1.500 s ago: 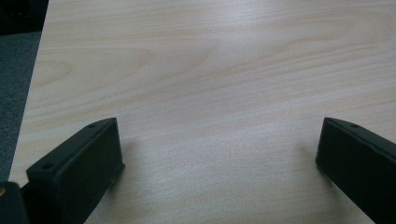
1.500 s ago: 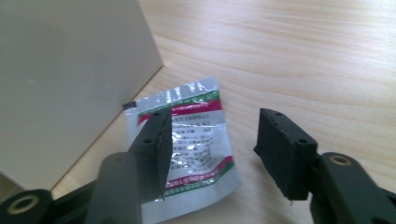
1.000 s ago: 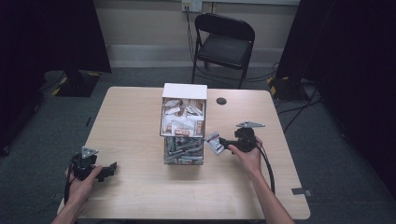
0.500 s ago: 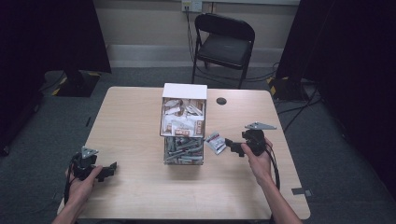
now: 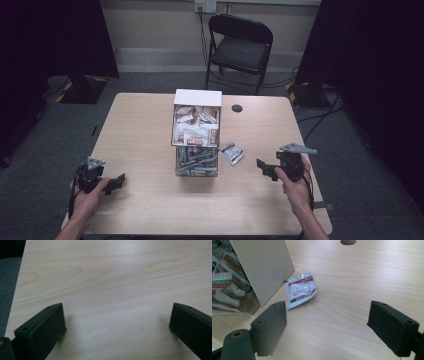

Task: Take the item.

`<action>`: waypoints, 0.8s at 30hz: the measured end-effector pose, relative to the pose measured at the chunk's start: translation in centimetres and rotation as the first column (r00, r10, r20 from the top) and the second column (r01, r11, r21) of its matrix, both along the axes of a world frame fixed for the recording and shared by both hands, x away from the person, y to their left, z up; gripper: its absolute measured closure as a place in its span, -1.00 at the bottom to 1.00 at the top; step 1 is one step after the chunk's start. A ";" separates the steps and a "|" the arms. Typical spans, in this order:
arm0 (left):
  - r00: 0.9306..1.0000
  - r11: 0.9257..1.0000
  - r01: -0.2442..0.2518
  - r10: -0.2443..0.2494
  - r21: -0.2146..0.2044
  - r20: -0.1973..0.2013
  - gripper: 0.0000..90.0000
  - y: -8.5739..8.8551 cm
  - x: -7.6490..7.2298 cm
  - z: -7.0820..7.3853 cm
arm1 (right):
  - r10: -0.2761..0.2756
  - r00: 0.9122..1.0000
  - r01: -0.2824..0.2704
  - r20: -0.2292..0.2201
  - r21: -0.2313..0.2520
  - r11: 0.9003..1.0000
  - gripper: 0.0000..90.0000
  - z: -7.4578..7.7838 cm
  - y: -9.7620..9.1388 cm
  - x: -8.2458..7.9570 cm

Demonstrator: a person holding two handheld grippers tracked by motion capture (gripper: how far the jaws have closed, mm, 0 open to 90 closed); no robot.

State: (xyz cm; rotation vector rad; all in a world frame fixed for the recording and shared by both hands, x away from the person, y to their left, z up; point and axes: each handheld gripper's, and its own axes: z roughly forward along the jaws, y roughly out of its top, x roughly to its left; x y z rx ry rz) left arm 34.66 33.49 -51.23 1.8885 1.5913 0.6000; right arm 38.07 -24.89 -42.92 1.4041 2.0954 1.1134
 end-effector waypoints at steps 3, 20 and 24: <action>1.000 1.000 0.000 0.000 0.000 0.000 -1.00 0.0 0.0 0.0 | -0.016 1.000 0.015 -0.008 -0.032 0.999 -0.68 -0.4 -1.1 -1.0; 1.000 1.000 0.005 -0.005 0.002 -0.001 -1.00 0.1 0.0 0.0 | -0.120 0.986 0.107 -0.115 -0.116 0.987 -0.68 -3.9 -5.9 -3.4; 1.000 1.000 0.009 -0.009 0.002 -0.002 -1.00 0.1 0.1 0.0 | -0.168 0.973 0.146 -0.156 -0.143 0.979 -0.67 -5.0 -6.2 -3.3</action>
